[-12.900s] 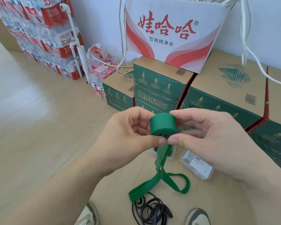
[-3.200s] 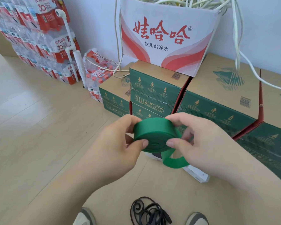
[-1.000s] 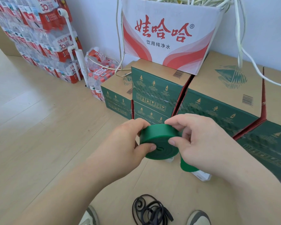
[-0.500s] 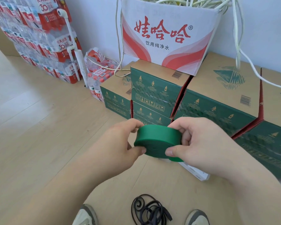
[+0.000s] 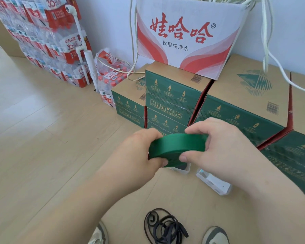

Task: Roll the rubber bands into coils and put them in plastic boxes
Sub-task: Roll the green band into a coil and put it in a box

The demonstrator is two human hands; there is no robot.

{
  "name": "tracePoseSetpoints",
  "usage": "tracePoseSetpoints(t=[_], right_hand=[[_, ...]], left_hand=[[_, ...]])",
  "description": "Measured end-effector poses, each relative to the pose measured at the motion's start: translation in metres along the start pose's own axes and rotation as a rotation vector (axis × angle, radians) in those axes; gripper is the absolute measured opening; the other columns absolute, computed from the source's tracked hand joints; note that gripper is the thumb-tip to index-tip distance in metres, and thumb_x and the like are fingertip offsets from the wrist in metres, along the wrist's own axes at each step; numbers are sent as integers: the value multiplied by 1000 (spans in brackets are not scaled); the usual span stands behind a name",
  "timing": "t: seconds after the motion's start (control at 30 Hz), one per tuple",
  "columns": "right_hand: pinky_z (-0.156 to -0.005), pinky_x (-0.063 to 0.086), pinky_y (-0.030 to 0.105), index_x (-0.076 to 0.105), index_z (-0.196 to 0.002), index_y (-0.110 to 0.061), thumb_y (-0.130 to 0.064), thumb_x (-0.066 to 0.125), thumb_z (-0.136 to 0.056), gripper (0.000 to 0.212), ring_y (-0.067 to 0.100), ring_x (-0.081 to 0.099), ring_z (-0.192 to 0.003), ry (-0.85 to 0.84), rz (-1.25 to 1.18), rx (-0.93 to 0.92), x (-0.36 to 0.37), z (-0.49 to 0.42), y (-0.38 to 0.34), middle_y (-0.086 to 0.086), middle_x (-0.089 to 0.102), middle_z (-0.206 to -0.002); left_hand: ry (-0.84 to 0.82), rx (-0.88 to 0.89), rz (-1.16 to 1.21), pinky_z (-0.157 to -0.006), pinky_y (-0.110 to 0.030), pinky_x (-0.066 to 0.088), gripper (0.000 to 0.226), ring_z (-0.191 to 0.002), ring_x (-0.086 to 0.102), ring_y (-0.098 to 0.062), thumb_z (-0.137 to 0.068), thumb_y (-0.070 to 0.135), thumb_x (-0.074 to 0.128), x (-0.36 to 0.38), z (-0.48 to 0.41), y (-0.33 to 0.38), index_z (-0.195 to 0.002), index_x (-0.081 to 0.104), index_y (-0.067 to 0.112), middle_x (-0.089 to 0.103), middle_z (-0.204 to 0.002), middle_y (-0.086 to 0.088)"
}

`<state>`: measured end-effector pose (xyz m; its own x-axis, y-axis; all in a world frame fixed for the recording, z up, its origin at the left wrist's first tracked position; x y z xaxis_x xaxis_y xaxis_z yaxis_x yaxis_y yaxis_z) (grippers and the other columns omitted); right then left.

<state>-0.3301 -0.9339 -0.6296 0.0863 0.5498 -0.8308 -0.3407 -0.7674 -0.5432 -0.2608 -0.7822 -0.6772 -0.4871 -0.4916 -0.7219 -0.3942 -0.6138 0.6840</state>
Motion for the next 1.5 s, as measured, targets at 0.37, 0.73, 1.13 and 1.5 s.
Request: tracePoseSetpoints(t=[0.37, 0.73, 1.13, 1.5], right_hand=[[-63, 42, 10, 73, -110, -40, -21, 90, -73, 45, 5, 54, -62, 2, -164, -100, -5, 0, 0, -20, 56, -76], [-57, 41, 14, 76, -108, -41, -19, 87, -76, 40, 12, 48, -53, 184, -378, -229, -22, 2, -3, -3, 60, -70], [-78, 48, 5, 70, -106, -39, -15, 75, -90, 30, 2, 67, -100, 97, -361, -243, -4, 0, -3, -21, 71, -108], [-86, 51, 34, 77, -106, -37, -16, 80, -84, 30, 8, 60, -100, 57, -130, -363, 17, 5, -16, -16, 62, -97]], left_hand=[[-79, -16, 267, -65, -27, 57, 26, -72, 68, -11, -87, 19, 78, -6, 5, -7, -101, 63, 35, 66, -94, 24], [-79, -65, 490, -90, -55, 58, 23, -86, 76, -20, -92, 15, 74, -9, 7, -13, -107, 63, 29, 71, -107, 8], [-109, -85, 500, -89, -50, 60, 31, -89, 77, -18, -93, 17, 72, -4, 6, -13, -117, 63, 33, 68, -113, 12], [-70, 155, 32, -62, -13, 34, 28, -75, 51, 6, -91, 36, 70, -3, 5, 14, -117, 59, 38, 61, -100, 17]])
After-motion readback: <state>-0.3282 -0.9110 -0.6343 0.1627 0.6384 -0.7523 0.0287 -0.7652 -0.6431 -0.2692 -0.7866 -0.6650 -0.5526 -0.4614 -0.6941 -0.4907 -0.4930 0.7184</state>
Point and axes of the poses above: each hand's wrist, its own z-axis away from the middle knuckle, its own x-axis out of the palm, y = z × x, the point moved 9 cm from there along -z, towards the middle knuckle
